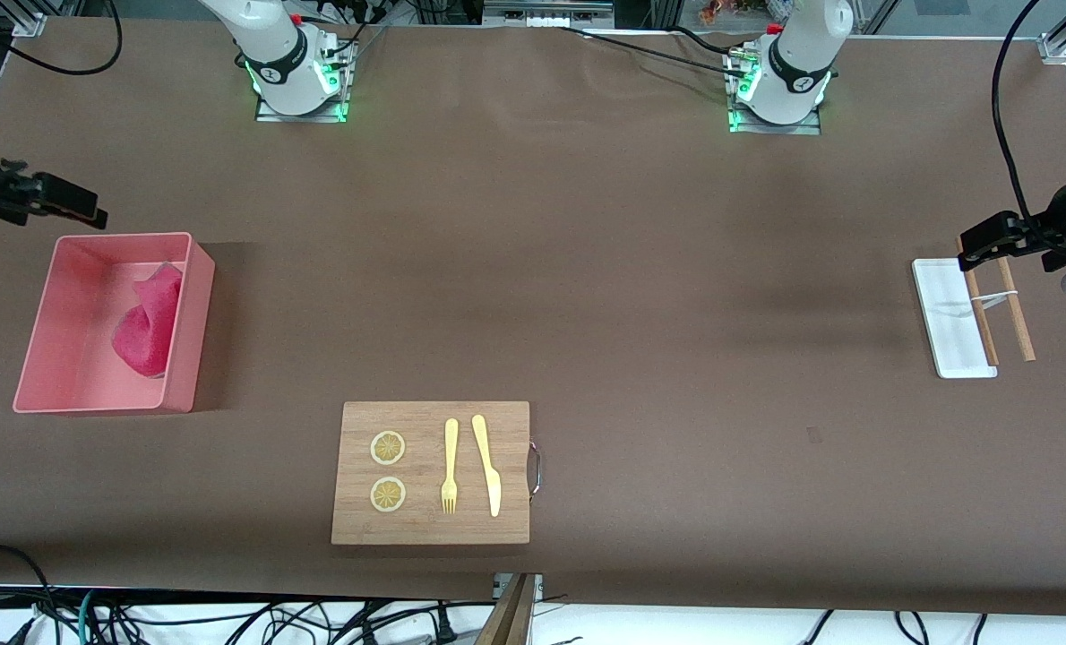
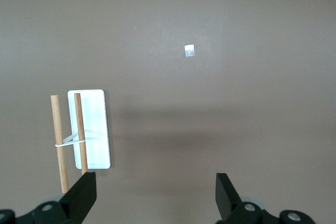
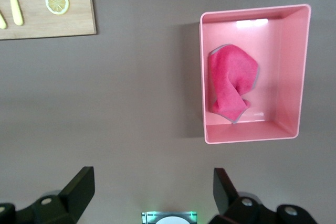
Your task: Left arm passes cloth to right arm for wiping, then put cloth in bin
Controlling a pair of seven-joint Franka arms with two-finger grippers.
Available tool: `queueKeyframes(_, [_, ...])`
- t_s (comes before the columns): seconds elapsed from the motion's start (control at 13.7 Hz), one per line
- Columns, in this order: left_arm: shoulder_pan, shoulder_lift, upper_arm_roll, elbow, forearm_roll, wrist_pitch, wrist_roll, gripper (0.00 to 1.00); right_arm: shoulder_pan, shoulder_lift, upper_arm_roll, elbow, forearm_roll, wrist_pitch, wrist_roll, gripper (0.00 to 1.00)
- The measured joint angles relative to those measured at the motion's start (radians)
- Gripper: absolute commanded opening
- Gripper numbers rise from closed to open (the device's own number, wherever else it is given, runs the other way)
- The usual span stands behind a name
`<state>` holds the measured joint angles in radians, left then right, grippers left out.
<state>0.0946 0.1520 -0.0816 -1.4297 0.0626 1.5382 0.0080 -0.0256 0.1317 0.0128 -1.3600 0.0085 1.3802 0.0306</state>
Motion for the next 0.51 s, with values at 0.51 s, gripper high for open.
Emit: queueKeyframes(0.51, [-0.003,0.000,-0.004,0.000,0.005,0.000,0.000,1.00,-0.010,-0.017,0.025,-0.028,0.000,-0.001,0.047,1.00])
